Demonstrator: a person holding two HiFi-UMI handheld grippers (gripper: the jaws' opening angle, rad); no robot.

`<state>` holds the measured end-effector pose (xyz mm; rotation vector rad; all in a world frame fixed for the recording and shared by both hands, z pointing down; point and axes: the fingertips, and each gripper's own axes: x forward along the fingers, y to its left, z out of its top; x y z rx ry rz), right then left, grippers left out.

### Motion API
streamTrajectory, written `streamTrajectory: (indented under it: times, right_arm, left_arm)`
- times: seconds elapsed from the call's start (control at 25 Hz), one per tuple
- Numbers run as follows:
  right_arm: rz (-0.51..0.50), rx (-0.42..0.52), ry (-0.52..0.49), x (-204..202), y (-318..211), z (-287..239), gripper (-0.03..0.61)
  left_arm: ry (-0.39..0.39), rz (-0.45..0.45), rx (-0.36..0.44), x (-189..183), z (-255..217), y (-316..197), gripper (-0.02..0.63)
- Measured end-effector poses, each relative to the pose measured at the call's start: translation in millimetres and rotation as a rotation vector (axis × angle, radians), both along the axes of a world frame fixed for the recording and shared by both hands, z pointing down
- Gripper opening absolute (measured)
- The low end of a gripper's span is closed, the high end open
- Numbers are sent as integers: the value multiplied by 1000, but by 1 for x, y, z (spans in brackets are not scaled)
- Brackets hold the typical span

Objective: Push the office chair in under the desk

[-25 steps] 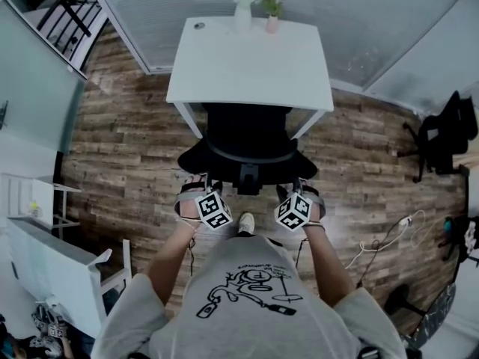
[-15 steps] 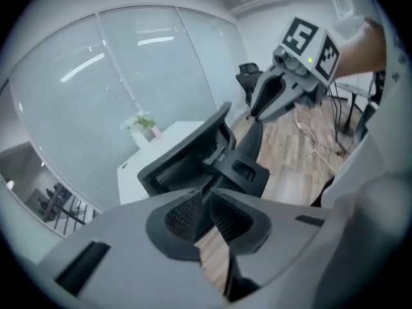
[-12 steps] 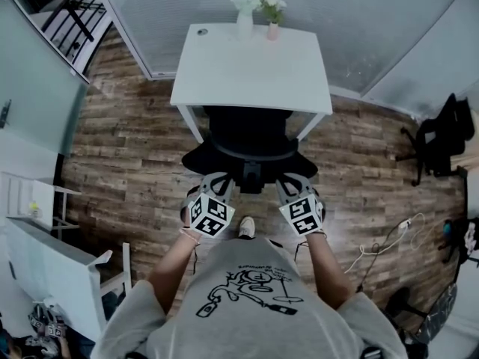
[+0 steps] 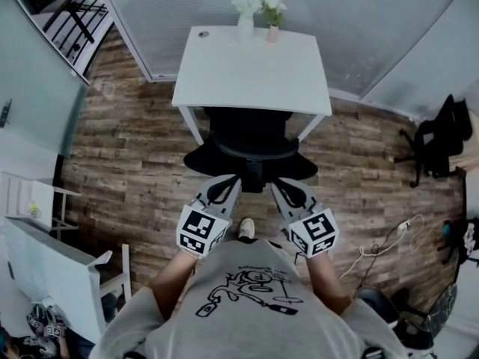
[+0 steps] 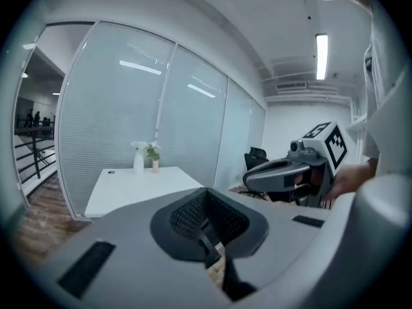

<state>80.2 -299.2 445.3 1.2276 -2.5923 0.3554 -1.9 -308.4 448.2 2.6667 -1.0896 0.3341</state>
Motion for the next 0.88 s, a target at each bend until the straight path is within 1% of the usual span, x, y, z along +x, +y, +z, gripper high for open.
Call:
streamTrajectory:
  times: [0.08, 0.16, 0.24, 0.4, 0.88]
  right_arm:
    - [-10, 20, -29, -5, 6, -15, 51]
    - [-23, 38, -41, -10, 11, -26, 48]
    - [-29, 54, -49, -12, 14, -34, 43]
    - [-16, 60, -79, -9, 13, -41, 41]
    - [-12, 62, -70, -3, 14, -40, 41]
  left_arm:
    - [32, 4, 18, 1, -15, 4, 2]
    - [42, 10, 48, 4, -27, 9, 3]
    - [53, 19, 61, 7, -34, 13, 3]
    - [63, 34, 60, 13, -40, 17, 3]
    - [67, 36, 69, 17, -40, 15, 3]
